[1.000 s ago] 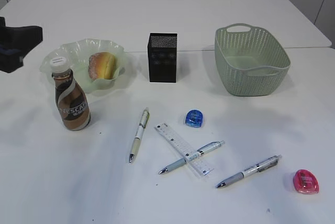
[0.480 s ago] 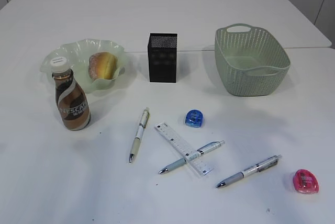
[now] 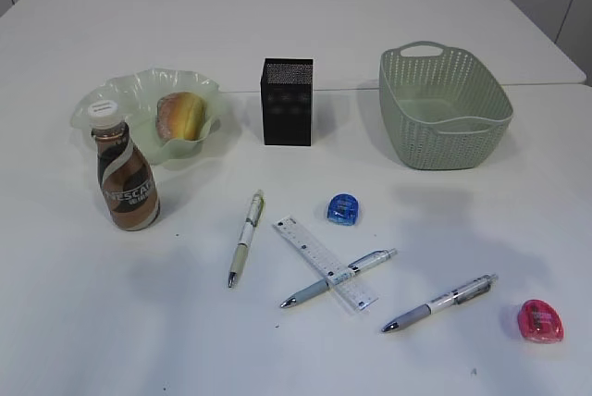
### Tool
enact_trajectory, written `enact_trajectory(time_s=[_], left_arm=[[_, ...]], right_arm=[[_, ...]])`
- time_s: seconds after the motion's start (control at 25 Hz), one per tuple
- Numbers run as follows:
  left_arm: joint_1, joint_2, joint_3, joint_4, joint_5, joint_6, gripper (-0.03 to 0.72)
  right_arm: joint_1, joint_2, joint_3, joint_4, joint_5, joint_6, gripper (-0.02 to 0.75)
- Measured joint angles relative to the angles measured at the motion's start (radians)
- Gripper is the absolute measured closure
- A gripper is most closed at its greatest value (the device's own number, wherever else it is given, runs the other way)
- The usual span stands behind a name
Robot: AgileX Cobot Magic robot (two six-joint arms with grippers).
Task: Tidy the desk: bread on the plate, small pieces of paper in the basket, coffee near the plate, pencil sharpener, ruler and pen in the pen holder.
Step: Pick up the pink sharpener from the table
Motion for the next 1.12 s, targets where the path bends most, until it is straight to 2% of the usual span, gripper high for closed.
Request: enact_trajectory(time_s=[0.28, 0.48, 0.88, 1.08, 1.12], left_arm=[[0.000, -0.002, -0.022, 0.000, 0.118, -0.037, 0.187], [0.000, -0.002, -0.022, 0.002, 0.128, -0.052, 0.187], [0.000, -0.002, -0.023, 0.004, 0.131, -0.055, 0.187], [0.000, -0.002, -0.023, 0.004, 0.142, -0.055, 0.187], [0.000, -0.002, -0.023, 0.004, 0.147, -0.055, 0.187]], right_arm=[[0.000, 0.000, 0.089, -0.021, -0.006, 0.070, 0.279], [0.000, 0.015, 0.145, -0.023, -0.010, 0.159, 0.279], [0.000, 0.020, 0.156, -0.022, -0.081, 0.173, 0.277], [0.000, 0.041, 0.156, -0.004, -0.096, 0.174, 0.186], [0.000, 0.068, 0.156, -0.004, -0.101, 0.174, 0.141]])
